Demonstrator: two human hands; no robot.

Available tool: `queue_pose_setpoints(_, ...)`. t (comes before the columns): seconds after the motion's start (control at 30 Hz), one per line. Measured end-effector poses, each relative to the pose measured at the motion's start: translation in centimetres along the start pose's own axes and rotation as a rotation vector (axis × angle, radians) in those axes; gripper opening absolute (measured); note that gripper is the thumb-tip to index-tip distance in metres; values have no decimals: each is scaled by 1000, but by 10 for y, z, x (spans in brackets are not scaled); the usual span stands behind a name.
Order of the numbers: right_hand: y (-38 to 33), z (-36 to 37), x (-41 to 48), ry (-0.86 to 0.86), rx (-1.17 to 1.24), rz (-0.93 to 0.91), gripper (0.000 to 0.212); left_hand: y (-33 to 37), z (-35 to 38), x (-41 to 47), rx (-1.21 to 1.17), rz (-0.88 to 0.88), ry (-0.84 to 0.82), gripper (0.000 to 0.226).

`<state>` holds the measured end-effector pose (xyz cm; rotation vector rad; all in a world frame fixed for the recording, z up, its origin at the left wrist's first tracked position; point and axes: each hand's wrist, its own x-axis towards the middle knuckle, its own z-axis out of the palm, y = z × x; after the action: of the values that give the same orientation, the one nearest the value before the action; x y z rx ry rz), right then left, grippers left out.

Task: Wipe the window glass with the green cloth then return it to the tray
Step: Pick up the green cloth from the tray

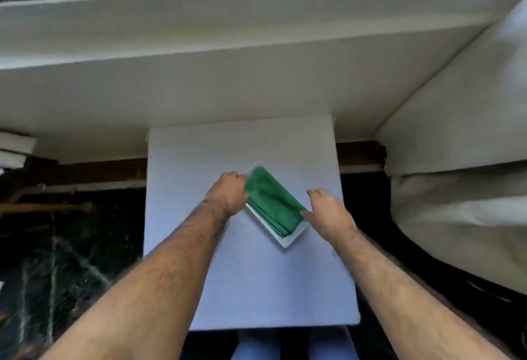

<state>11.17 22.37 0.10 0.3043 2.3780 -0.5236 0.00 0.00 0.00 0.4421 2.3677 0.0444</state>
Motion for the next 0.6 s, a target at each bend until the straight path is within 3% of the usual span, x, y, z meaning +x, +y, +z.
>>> queue_pose_setpoints(0.4, 2, 66, 47, 148, 96, 101, 21, 1, 67, 49, 6, -126, 207, 35)
queue_pose_setpoints(0.6, 0, 67, 42, 173, 112, 144, 21, 6, 66, 51, -299, -294, 202, 34)
